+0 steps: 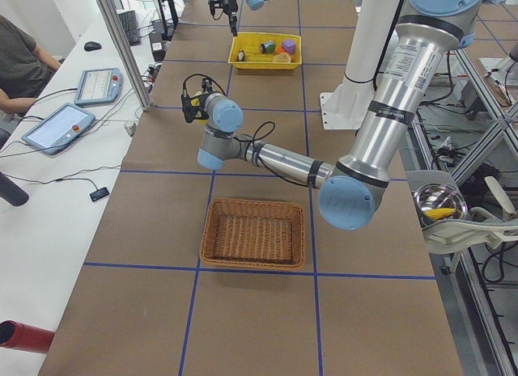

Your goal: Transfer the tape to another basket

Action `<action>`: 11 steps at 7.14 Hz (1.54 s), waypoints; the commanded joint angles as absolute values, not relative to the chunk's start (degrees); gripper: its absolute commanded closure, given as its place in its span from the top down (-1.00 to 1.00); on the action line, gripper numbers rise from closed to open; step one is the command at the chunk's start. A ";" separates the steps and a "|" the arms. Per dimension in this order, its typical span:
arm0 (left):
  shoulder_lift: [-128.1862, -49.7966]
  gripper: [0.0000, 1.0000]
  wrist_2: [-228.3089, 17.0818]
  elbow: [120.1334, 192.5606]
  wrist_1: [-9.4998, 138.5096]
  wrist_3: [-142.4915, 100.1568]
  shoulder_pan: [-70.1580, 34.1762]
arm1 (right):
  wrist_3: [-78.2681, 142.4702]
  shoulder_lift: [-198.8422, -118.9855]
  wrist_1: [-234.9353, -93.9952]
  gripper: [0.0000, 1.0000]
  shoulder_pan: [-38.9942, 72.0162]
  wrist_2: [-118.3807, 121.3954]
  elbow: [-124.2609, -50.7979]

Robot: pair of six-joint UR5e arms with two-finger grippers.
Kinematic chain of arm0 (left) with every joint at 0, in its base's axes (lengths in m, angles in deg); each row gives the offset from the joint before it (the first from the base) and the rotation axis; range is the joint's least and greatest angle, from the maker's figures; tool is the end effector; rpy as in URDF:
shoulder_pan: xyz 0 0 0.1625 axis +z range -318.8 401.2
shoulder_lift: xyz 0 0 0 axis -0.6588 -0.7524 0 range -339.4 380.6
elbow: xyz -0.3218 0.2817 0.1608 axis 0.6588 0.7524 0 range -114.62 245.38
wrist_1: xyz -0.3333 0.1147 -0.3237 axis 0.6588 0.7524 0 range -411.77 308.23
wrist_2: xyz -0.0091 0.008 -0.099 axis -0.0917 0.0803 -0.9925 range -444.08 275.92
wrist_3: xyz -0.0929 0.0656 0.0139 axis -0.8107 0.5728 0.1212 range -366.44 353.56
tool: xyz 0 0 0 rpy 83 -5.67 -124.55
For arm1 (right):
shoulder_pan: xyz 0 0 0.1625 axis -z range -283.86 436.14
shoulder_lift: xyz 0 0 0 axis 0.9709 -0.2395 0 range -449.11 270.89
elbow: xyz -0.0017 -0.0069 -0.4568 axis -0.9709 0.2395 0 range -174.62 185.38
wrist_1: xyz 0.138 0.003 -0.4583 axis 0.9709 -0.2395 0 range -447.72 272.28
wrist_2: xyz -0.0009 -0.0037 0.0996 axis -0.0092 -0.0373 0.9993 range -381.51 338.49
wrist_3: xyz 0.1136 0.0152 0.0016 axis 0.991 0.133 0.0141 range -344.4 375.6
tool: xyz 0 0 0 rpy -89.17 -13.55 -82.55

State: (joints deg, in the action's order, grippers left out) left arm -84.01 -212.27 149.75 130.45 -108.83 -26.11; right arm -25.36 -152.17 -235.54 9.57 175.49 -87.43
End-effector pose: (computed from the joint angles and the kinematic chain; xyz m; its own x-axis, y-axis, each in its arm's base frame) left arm 0.1885 -0.6130 0.4175 -0.1787 -0.0099 -0.9839 0.4637 0.8811 -0.0931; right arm -0.2605 -0.6607 0.3591 -0.2975 -0.1310 0.9457 0.2063 0.9583 0.1976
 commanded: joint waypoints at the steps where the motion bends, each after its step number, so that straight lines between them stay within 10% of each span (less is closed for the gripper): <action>1: -78.91 -1.00 -215.47 150.19 119.32 -88.88 -30.94 | -18.98 -151.86 -235.55 0.88 5.49 163.54 -87.70; 8: -67.47 -1.00 -212.84 151.41 100.75 -57.70 -32.71 | 7.66 -150.54 -229.17 0.99 2.58 137.84 -91.74; 11: -59.58 -1.00 -213.19 166.19 81.04 -57.68 -27.82 | 9.18 -150.72 -226.94 0.99 2.32 137.04 -91.57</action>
